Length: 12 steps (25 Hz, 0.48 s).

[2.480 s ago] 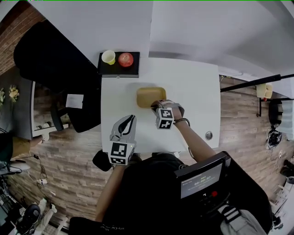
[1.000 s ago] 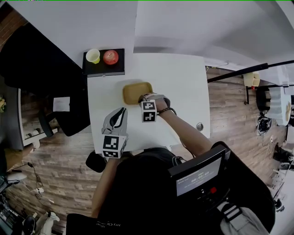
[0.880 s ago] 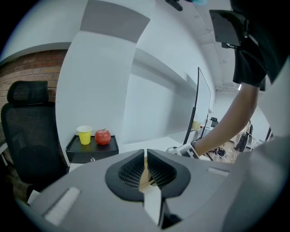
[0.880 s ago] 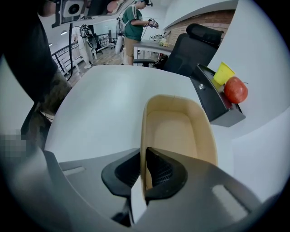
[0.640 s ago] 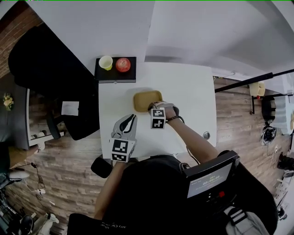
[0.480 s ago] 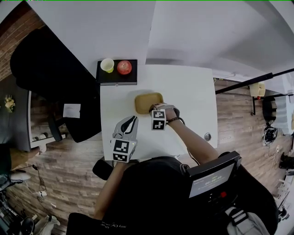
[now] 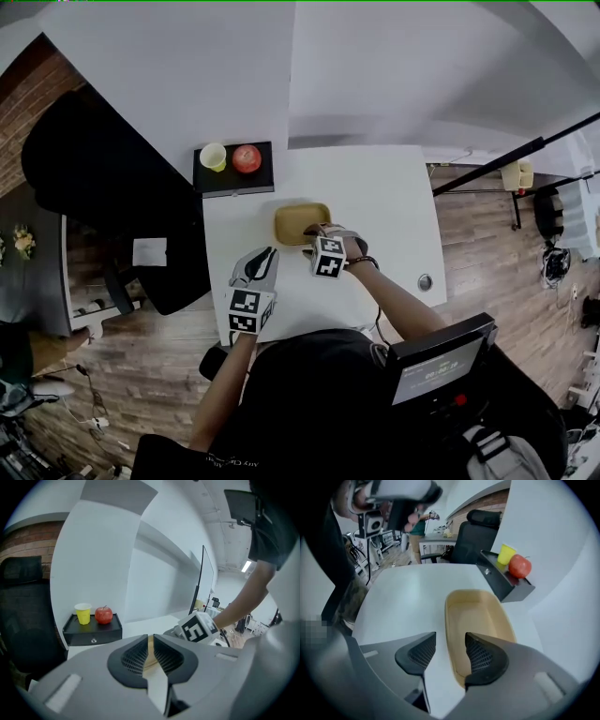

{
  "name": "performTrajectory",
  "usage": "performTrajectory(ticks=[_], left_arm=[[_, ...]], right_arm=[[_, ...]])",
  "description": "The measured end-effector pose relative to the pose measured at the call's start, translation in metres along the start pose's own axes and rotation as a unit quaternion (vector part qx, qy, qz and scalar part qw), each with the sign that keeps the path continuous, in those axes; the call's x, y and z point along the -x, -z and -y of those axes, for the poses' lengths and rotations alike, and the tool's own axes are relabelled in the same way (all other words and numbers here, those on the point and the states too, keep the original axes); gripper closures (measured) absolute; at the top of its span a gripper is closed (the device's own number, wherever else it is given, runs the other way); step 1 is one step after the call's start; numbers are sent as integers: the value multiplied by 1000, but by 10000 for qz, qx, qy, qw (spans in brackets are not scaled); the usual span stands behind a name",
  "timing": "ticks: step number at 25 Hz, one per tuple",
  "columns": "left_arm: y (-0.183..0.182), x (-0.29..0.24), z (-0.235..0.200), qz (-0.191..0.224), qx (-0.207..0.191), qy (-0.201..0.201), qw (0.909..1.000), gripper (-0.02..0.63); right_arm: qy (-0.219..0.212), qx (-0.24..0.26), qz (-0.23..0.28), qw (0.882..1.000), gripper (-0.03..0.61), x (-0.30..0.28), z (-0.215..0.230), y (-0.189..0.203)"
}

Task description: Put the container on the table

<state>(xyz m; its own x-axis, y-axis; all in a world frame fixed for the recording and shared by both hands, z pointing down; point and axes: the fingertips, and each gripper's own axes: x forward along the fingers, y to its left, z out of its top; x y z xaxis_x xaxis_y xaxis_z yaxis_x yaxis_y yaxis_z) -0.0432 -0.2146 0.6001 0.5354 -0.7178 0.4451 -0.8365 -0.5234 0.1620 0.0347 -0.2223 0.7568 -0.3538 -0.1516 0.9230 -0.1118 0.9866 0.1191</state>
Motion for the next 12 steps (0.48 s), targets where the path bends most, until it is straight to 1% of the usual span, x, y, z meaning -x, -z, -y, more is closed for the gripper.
performTrajectory(ticks=[3, 5, 6, 7, 8, 9, 10, 12], left_arm=[[12, -13, -16, -107, 208, 19, 9997, 562], [19, -28, -22, -168, 313, 142, 9993, 542], [21, -37, -23, -158, 299, 283, 9990, 519], [23, -46, -21, -117, 234, 483, 9985, 468], [25, -54, -18, -64, 120, 708, 9974, 412], [29, -61, -16, -28, -45, 902, 9959, 369], [34, -67, -14, -39, -237, 1027, 9944, 352], [51, -80, -15, -218, -529, 1111, 9922, 326]], right_arm=[[476, -377, 604, 9963, 342, 26, 13, -5], [881, -856, 968, 9877, 337, 46, 26, 5], [1053, -1100, 1124, 9819, 326, 53, 33, 13], [1175, -1309, 1248, 9765, 308, 59, 38, 23], [1240, -1480, 1335, 9721, 290, 63, 42, 33], [1259, -1619, 1387, 9689, 270, 64, 43, 43], [1245, -1723, 1408, 9669, 251, 63, 43, 52], [1153, -1848, 1420, 9656, 223, 60, 42, 65]])
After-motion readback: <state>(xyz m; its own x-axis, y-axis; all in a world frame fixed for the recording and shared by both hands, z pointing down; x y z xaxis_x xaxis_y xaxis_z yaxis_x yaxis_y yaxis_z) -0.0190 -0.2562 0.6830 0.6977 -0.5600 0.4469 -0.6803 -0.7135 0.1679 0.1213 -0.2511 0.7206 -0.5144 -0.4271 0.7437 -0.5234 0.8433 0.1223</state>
